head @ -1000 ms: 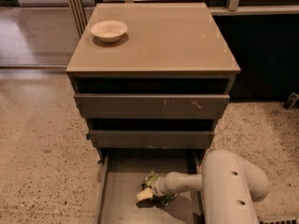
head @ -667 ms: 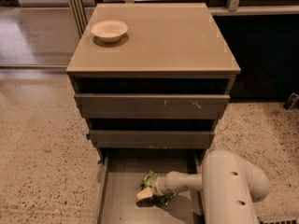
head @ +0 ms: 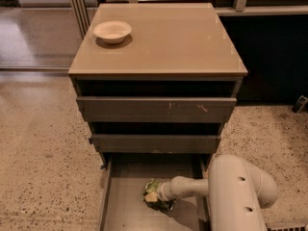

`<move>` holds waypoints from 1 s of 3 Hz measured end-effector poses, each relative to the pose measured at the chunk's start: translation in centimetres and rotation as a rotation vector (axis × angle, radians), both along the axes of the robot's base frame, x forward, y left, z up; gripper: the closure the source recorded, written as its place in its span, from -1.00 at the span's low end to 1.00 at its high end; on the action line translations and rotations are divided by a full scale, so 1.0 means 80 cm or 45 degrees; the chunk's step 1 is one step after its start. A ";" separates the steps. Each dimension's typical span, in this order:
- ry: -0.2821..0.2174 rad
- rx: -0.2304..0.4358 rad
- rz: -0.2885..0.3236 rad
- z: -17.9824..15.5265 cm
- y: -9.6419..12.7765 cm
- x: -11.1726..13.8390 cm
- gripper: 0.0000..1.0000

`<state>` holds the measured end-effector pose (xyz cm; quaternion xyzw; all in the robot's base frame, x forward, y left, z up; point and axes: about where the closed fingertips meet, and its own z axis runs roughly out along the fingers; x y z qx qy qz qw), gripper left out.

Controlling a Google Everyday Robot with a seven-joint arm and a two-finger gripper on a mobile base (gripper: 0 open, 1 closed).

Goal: Pick green jalapeno chip bag from bottom drawer and place on counter

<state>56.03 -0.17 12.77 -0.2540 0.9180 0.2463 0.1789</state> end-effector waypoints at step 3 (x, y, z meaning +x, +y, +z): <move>0.000 0.000 0.000 0.006 0.000 0.000 1.00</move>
Offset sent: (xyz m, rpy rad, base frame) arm 0.0000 0.0000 0.0000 0.0000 0.0000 0.0000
